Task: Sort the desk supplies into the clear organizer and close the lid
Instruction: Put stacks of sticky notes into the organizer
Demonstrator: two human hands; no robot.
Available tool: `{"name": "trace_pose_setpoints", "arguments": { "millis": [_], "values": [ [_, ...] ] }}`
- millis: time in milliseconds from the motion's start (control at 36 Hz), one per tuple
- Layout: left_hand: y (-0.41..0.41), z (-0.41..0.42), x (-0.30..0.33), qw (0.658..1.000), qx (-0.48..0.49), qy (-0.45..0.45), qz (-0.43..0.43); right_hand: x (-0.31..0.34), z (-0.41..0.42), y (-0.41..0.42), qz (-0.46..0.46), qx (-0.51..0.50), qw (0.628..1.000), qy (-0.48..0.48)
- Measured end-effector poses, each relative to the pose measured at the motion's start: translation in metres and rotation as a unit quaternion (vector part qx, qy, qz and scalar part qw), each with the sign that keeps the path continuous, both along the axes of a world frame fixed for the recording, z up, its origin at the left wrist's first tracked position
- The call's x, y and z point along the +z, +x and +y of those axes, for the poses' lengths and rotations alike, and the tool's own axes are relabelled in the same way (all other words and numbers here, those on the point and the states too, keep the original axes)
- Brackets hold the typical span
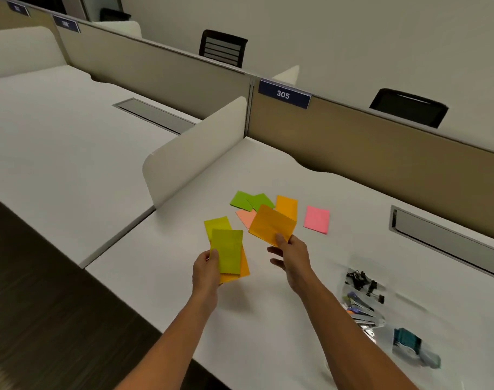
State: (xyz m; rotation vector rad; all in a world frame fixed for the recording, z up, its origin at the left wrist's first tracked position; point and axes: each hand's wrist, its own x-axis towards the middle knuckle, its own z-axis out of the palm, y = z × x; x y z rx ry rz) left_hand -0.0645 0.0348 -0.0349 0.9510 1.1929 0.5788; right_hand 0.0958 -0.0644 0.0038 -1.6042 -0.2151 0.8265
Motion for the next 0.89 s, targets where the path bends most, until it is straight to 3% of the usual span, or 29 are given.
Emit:
{"name": "trace_pose_setpoints", "arguments": {
  "millis": [222, 417, 889],
  "values": [
    [0.035, -0.038, -0.001, 1.000, -0.018, -0.014, -0.015, 0.012, -0.055, 0.019, 0.010, -0.053, 0.998, 0.028],
    [0.064, -0.075, 0.009, 0.993, -0.041, -0.053, -0.092, 0.014, -0.104, 0.032, -0.002, -0.085, 0.996, 0.025],
    [0.125, -0.149, 0.033, 0.976, -0.181, 0.008, -0.117, 0.016, -0.200, 0.059, -0.006, -0.188, 0.982, 0.021]
  ]
}}
